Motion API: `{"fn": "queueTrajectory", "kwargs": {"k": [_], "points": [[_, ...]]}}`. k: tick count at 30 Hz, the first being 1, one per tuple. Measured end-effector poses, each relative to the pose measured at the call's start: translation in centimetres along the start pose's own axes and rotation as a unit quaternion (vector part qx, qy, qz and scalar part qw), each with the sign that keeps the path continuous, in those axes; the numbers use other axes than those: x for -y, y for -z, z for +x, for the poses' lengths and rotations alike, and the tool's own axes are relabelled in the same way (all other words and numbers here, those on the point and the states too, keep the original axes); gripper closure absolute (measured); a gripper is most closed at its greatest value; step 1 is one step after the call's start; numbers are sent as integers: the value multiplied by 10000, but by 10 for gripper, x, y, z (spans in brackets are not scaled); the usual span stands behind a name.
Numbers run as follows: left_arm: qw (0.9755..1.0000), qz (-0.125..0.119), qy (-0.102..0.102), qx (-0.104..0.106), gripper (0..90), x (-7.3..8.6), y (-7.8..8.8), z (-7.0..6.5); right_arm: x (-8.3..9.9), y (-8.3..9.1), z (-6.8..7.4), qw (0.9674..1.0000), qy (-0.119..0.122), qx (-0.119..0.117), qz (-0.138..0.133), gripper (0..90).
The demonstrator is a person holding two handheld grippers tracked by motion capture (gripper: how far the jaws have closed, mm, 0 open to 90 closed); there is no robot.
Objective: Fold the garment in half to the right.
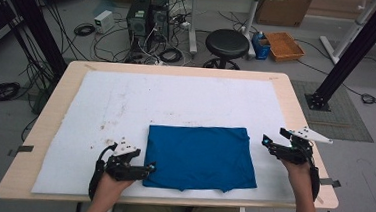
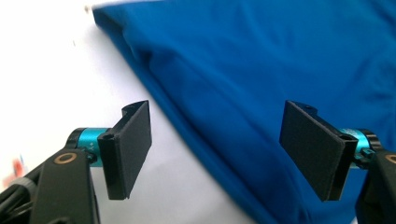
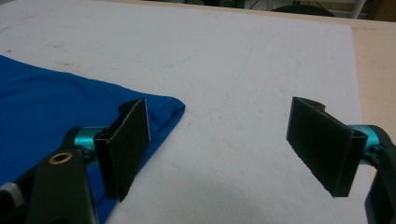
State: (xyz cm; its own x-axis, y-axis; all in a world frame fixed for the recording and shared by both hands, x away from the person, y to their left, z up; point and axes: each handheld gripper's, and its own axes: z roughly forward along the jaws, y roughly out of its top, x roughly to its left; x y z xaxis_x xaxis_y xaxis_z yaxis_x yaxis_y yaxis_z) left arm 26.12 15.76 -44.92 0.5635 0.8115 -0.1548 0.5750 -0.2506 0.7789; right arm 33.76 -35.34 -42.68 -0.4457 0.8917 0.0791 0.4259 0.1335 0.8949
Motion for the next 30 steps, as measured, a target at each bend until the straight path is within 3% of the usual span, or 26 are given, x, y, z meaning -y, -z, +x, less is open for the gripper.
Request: {"fn": "queueTrajectory", "kwargs": {"k": [5,10,14,22,26,30], "points": [[9997,54,-78,-206,341,9,5,-7,1,-2,0,10000,14,-10,20,211],[9990,19,-224,-387,493,15,9,-14,0,-3,2,10000,46,-24,39,211],[9988,-10,-293,-387,557,18,12,-21,0,-3,3,10000,37,-30,47,211],[9982,-78,-459,-367,770,24,14,-32,-7,-5,11,9998,148,-136,-6,211],[9987,-74,-398,-323,842,24,13,-33,-20,-11,26,9985,346,-412,-28,212],[9998,-99,-28,-164,852,24,13,-29,-38,-25,44,9962,472,-734,-14,212]]}}
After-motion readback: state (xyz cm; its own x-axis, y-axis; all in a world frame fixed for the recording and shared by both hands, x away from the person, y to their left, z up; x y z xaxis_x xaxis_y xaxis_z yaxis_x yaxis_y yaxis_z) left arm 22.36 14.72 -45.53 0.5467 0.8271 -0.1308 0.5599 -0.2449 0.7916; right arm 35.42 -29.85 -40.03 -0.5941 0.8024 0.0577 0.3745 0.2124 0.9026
